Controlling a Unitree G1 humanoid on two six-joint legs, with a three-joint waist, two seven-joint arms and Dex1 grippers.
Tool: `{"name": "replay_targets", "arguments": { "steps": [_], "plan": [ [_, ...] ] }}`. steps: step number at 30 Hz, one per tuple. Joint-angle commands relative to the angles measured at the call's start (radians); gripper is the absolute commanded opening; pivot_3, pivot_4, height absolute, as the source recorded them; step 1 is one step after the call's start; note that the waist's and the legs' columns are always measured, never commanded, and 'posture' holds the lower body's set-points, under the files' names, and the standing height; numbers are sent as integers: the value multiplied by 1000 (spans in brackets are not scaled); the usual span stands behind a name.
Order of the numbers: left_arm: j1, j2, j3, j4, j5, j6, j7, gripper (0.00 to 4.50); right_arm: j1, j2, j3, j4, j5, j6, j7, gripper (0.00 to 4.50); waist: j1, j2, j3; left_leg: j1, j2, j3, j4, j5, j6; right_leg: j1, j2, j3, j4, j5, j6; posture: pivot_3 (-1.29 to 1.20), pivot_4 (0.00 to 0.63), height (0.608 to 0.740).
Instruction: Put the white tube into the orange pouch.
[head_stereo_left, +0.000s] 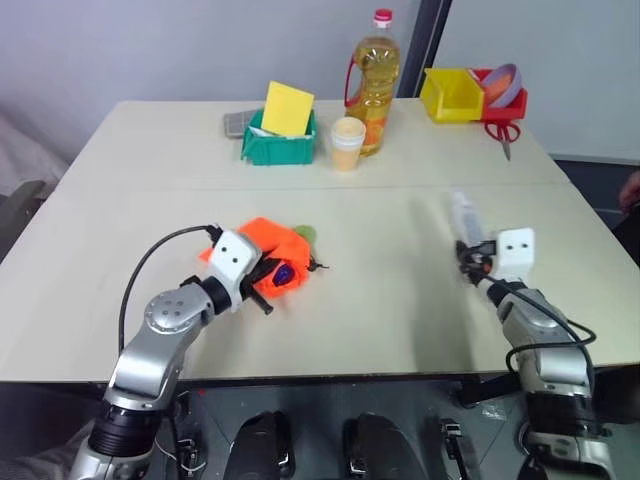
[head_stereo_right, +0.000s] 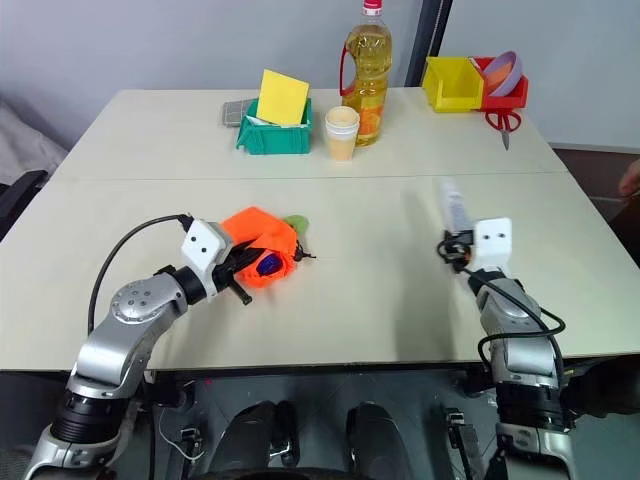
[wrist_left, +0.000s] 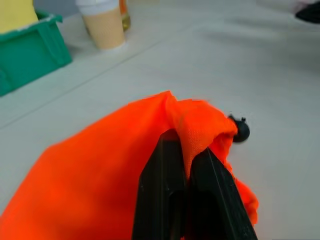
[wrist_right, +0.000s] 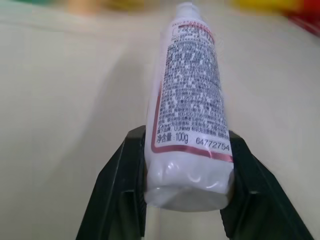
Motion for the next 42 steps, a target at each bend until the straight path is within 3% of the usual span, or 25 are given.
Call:
{"name": "replay_targets", "arguments": {
  "steps": [1,8,15,30,42],
  "plan": [
    [-17,2,35,-7,-24,-5,-1,0,15,-46,112,-206,92,72,162,1242,2,0,0,0,0,-1,0,0,0,0,0,0,0,0,0,0,150,740],
    [-12,1,50,-13,-39,-4,5,0,-14,-86,255,-263,73,170,234,1242,7,-1,0,-1,-2,-1,2,-4,8,1,-3,-1,-1,-1,-2,0,150,740],
    [-1,3,56,-11,-41,-13,5,0,-54,-75,318,-235,39,186,250,1242,5,-1,0,-1,-2,-1,2,-4,8,1,-3,-1,-2,0,-1,0,150,740],
    [25,26,-30,-112,-58,14,-54,0,-251,90,448,-51,-112,184,178,1242,1,-1,0,-1,-2,0,1,-4,8,0,-3,-1,-1,0,-1,0,150,740],
    [48,41,-47,-192,-99,88,-68,0,-391,265,449,140,-183,209,76,1242,-1,-1,0,-1,-1,0,1,0,2,-1,-3,-1,-1,0,-1,0,150,740]
  ]
}}
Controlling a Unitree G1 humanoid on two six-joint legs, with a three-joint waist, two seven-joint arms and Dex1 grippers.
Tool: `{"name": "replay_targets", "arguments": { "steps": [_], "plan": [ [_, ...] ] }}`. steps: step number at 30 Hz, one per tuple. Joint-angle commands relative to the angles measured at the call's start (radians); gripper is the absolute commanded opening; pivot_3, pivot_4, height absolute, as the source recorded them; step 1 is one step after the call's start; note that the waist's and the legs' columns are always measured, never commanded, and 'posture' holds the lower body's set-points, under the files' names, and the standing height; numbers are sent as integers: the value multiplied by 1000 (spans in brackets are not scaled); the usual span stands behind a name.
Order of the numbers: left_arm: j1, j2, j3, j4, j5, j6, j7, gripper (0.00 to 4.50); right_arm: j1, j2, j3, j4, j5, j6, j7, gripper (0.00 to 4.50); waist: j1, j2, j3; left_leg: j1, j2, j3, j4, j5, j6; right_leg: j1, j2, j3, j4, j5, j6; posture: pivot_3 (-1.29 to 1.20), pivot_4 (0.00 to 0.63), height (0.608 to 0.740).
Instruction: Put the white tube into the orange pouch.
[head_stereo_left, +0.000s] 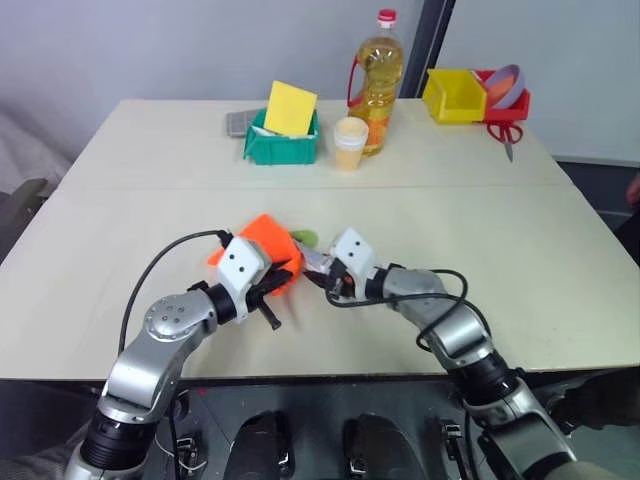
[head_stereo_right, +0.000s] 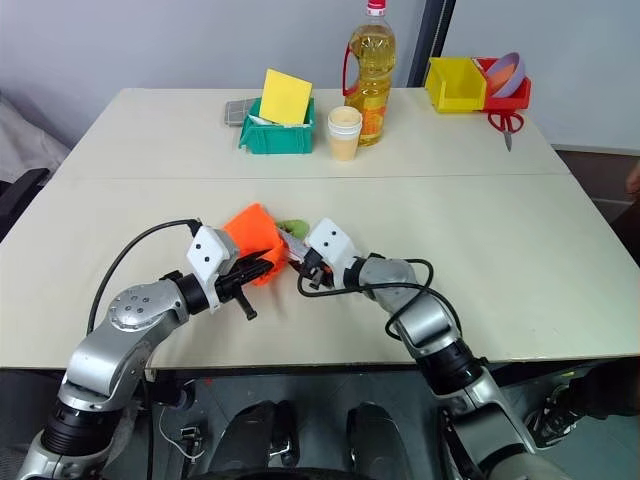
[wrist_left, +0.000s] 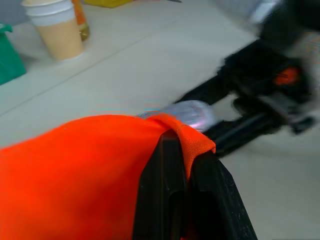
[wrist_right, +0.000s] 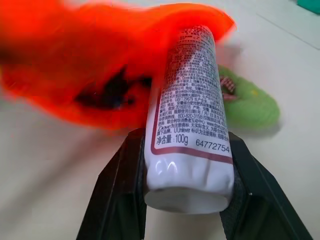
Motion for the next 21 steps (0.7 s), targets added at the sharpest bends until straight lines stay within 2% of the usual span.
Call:
{"name": "replay_targets", "arguments": {
  "steps": [1,5,7,9,12,21],
  "plan": [
    [4,7,10,-57,-25,7,-1,0,-57,49,-11,21,-12,-4,-34,1242,0,0,0,0,0,0,0,0,0,0,0,0,0,0,0,0,150,740],
    [17,13,21,-69,-27,17,9,0,-71,75,-13,42,-5,2,-20,1242,1,0,0,0,0,0,0,0,0,0,0,0,0,0,0,0,150,740],
    [24,16,29,-72,-26,18,14,0,-68,74,-14,30,3,9,-4,2246,1,0,0,0,0,0,0,0,0,0,0,0,0,0,0,0,150,740],
    [33,21,43,-68,-24,16,18,0,-51,59,-17,-5,7,19,11,2978,1,0,0,0,0,0,0,0,0,0,0,0,0,0,0,0,150,740],
    [50,36,72,-54,-26,5,17,0,-3,10,-29,-96,20,33,43,4453,0,0,0,0,0,0,0,0,0,0,0,0,0,0,0,0,150,740],
    [103,99,185,5,-69,-40,-48,0,144,-196,-134,-311,133,61,182,4453,0,0,0,0,0,0,-1,-4,5,-1,-1,0,-1,-2,-3,0,150,740]
  ]
}}
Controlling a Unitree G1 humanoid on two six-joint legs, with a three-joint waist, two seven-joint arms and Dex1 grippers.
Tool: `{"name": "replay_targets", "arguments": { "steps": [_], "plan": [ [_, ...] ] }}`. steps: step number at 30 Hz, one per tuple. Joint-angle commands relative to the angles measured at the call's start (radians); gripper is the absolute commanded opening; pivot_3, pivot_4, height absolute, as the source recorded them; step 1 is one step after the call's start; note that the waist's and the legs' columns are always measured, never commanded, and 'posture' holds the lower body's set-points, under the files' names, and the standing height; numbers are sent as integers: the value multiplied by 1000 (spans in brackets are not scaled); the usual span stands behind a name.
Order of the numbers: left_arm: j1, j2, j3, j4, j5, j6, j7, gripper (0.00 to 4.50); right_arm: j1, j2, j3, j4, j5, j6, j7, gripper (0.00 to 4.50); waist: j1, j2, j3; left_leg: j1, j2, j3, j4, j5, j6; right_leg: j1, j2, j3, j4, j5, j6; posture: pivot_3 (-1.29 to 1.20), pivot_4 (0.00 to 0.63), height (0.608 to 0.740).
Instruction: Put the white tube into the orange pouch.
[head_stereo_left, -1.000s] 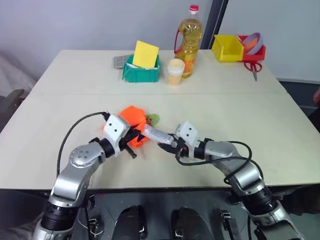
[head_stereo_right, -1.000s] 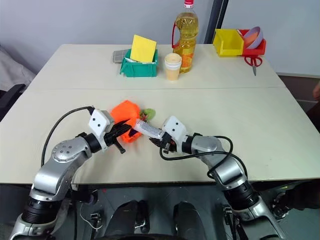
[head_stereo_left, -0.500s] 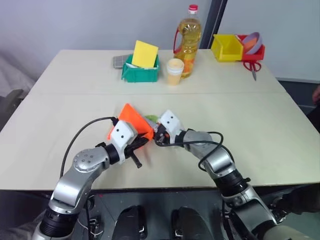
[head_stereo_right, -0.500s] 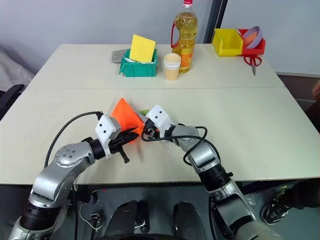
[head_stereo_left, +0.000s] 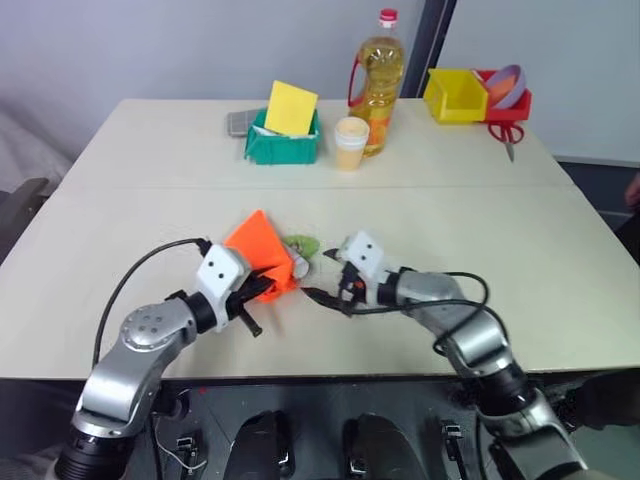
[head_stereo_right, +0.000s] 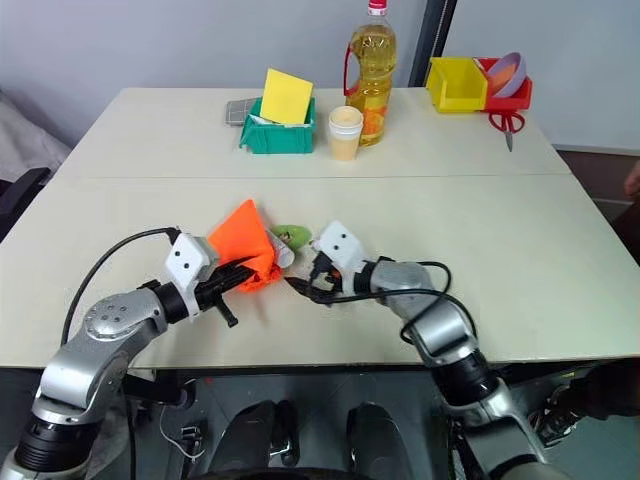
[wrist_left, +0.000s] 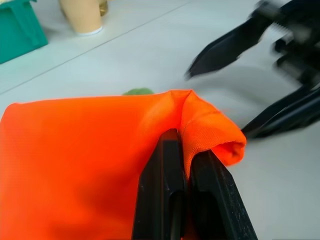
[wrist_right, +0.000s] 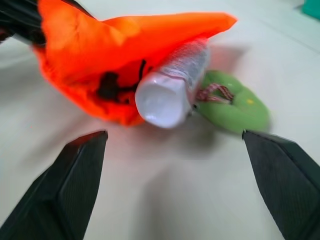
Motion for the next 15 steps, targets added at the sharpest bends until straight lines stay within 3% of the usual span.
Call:
{"name": "replay_targets", "arguments": {
  "steps": [1,6,11,15],
  "plan": [
    [28,35,74,-1,-43,-35,-47,0,25,-44,-56,-75,54,-9,45,4453,-3,0,0,0,0,0,0,0,0,0,0,0,0,0,0,0,150,740],
    [104,105,149,23,-91,-46,-131,0,14,-52,-77,-22,50,-33,36,4453,-12,0,0,0,0,0,-1,0,0,-1,0,0,0,0,-1,0,150,740],
    [180,161,202,45,-129,-51,-202,0,-72,25,-111,107,57,-15,-31,4453,-25,0,0,0,0,0,-1,-2,-3,-3,0,0,-1,0,-2,0,150,740],
    [157,163,201,81,-135,-62,-214,0,-159,128,-97,257,19,-30,-124,4453,-26,0,0,0,0,0,-1,-1,-3,-4,0,0,-1,0,-2,0,150,740]
  ]
}}
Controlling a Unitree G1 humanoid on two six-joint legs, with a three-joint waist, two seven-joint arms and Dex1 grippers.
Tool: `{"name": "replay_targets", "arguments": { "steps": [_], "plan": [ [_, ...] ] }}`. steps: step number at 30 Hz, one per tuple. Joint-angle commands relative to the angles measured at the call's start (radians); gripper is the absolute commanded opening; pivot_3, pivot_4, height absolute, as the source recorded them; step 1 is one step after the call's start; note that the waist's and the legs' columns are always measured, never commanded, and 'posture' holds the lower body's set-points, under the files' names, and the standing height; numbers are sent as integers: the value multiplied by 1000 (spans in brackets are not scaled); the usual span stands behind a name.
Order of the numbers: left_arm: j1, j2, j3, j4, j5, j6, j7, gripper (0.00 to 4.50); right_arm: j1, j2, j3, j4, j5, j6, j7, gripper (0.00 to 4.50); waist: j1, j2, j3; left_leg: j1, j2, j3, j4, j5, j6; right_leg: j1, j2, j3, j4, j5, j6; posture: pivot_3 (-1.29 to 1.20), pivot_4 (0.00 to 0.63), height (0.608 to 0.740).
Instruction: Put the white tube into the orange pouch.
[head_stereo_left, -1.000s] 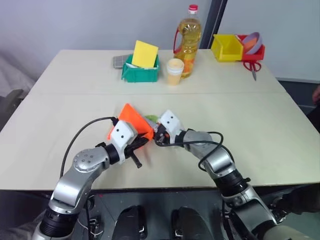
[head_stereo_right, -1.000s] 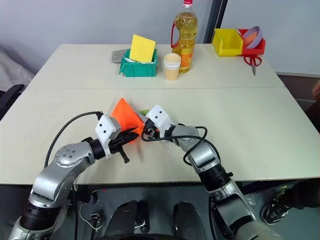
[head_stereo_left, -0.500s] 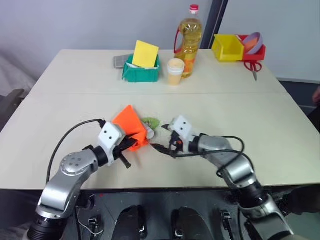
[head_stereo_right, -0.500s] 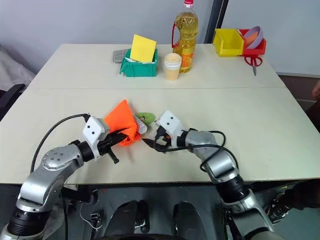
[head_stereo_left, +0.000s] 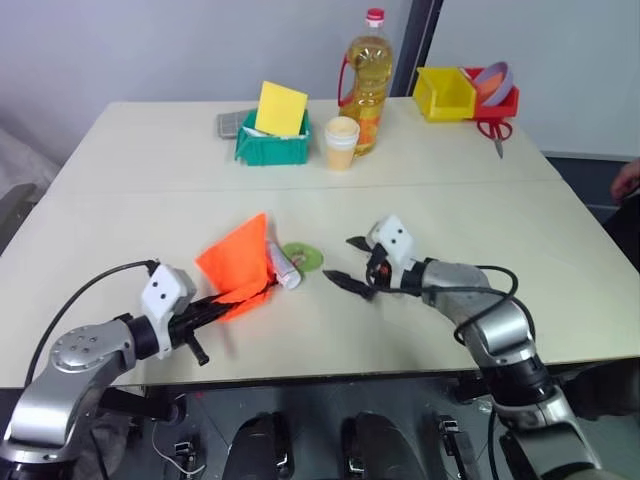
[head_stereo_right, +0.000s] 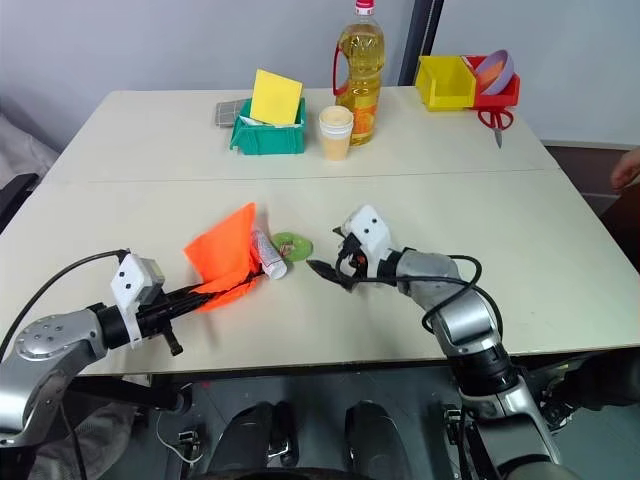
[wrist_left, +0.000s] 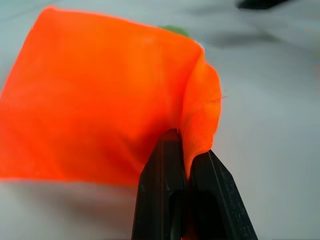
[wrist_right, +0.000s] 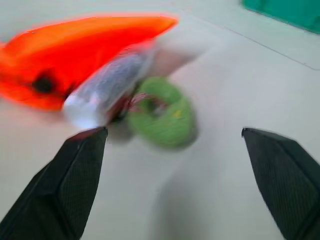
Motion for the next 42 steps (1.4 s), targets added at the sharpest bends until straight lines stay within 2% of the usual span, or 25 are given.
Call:
{"name": "replay_targets", "arguments": {
  "steps": [1,2,5,8,10,14,17,24,32,37,40,42],
  "plan": [
    [-30,3,19,5,-36,-12,-20,0,-50,59,9,76,-24,-19,-59,4453,1,0,0,0,0,0,0,0,0,0,0,0,0,0,0,0,150,740],
    [-33,4,19,7,-45,-9,-26,0,-53,66,12,86,-29,-19,-62,4453,3,0,0,-1,0,0,0,0,0,0,0,0,0,0,0,0,150,740],
    [-38,4,24,12,-56,-10,-30,845,-72,109,11,136,-33,9,-98,4500,0,0,0,-2,0,1,0,3,-5,1,0,0,-2,0,0,0,150,740],
    [-52,-6,42,27,-68,-7,-14,2446,-92,149,12,193,-41,27,-134,4500,-1,0,0,-2,0,2,0,3,-5,2,0,0,-1,2,3,0,150,740],
    [-58,-9,69,33,-105,14,-15,3346,-98,163,19,225,-53,33,-147,4500,-1,0,0,-2,0,2,-1,3,-5,1,0,0,0,2,3,0,150,740],
    [-58,-7,119,54,-151,28,-13,3346,-98,180,31,256,-61,30,-149,4500,-2,0,0,-2,0,2,-1,3,-5,1,0,0,0,2,3,0,150,740],
    [-82,-17,165,101,-165,20,11,3388,-86,169,51,255,-87,15,-146,3639,-1,0,0,-2,0,2,-1,3,-5,2,0,0,0,2,3,0,150,740],
    [-144,-44,230,199,-192,8,52,3388,-32,140,40,181,-97,-22,-153,68,1,0,0,-2,0,2,0,3,-6,2,0,0,0,2,3,0,150,740],
    [-205,-30,190,275,-173,15,22,3388,40,71,-64,20,-74,-19,-197,18,1,0,0,-2,-1,2,0,3,-6,2,-1,0,-1,2,3,0,150,740],
    [-239,-23,148,282,-172,30,-8,3388,85,-2,-5,-65,-116,-33,-154,18,-1,0,0,-2,0,2,-3,4,-6,1,0,0,-1,2,3,0,150,740],
    [-252,-21,133,257,-201,62,-26,3388,110,-18,-17,-105,-103,-20,-152,903,0,0,0,-2,0,2,-3,5,-4,1,0,0,-1,2,4,0,150,740],
    [-243,-6,119,209,-241,113,-56,3952,139,-40,-14,-148,-107,-32,-139,1918,0,0,0,-2,0,2,-3,5,-4,1,0,0,-1,2,4,0,150,740]
  ]
}}
